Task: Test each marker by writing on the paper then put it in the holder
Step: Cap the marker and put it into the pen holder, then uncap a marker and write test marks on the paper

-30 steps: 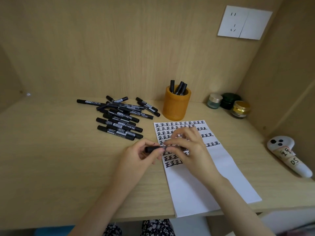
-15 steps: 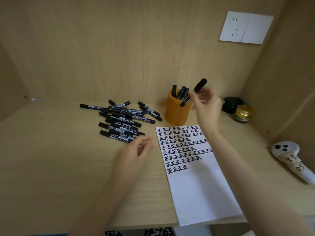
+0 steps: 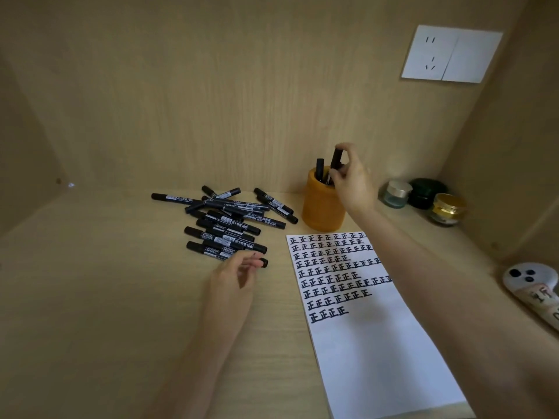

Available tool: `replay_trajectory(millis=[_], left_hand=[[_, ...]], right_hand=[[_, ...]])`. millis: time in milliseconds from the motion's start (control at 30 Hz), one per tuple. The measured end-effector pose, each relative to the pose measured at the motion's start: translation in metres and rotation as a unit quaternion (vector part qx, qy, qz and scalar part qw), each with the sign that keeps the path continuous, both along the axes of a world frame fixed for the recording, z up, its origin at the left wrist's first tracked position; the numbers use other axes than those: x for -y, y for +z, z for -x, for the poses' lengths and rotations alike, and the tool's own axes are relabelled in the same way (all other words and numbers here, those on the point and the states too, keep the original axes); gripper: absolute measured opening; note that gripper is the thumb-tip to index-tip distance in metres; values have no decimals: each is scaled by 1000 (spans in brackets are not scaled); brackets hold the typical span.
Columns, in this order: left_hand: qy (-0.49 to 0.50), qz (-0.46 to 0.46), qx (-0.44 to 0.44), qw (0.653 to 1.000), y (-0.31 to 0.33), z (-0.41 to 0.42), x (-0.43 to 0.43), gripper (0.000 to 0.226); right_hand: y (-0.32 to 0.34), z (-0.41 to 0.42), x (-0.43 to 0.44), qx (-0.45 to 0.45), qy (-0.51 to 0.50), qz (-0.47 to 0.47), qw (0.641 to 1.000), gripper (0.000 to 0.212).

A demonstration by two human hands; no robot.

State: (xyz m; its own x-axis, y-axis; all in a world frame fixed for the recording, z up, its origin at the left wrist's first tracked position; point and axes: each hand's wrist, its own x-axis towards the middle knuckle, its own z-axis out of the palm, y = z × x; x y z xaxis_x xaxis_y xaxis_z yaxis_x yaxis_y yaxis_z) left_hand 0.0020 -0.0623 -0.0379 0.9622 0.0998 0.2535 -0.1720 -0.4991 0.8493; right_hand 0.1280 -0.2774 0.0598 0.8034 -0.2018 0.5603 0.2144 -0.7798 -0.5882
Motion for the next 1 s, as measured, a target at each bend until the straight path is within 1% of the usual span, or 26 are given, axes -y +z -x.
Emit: replay_trajectory(millis=[67, 133, 233, 300, 333, 367, 433, 467, 533, 633, 700, 800, 900, 1000], left_hand=[[6, 0, 4, 1000, -1, -1, -1, 26], [13, 6, 14, 1000, -1, -2, -2, 29], [19, 12, 28, 999, -1, -2, -2, 34], [25, 16, 29, 999, -2, -3, -2, 35], [28, 21, 29, 999, -3, -3, -2, 35], [32, 26, 29, 999, -3, -3, -3, 36], [39, 37, 31, 998, -3, -2, -3, 37], [42, 40, 33, 998, -3, -1, -3, 37], [46, 41, 39, 997, -1, 0, -3, 39], [48, 45, 46, 997, 0, 2, -4, 43], [51, 47, 51, 996, 0, 2, -6, 44], [56, 43, 48, 996, -1, 2, -7, 42], [56, 60, 49, 995, 0, 3, -6, 44], [59, 63, 47, 995, 1, 4, -6, 44]], right_hand=[[-7, -3, 2, -17, -2, 8, 1000, 38], [-12, -6, 4, -25, 5, 19, 999, 36], [-17, -7, 5, -36, -2, 55, 998, 46], [-16, -1, -1, -22, -12, 48, 999, 51], [-16, 5, -7, 2, -10, 44, 999, 49], [-17, 12, -13, 34, -1, 46, 998, 43], [-25, 29, -28, 69, 37, 72, 994, 26], [-31, 39, -37, 57, 69, 87, 992, 19], [-46, 60, -55, -12, 136, 107, 985, 15], [-67, 81, -74, -116, 199, 79, 970, 18], [-77, 87, -82, -152, 198, 66, 966, 26], [-85, 88, -89, -174, 175, 68, 967, 32], [-89, 86, -91, -185, 160, 67, 967, 27], [-89, 88, -86, -178, 143, 64, 972, 21]])
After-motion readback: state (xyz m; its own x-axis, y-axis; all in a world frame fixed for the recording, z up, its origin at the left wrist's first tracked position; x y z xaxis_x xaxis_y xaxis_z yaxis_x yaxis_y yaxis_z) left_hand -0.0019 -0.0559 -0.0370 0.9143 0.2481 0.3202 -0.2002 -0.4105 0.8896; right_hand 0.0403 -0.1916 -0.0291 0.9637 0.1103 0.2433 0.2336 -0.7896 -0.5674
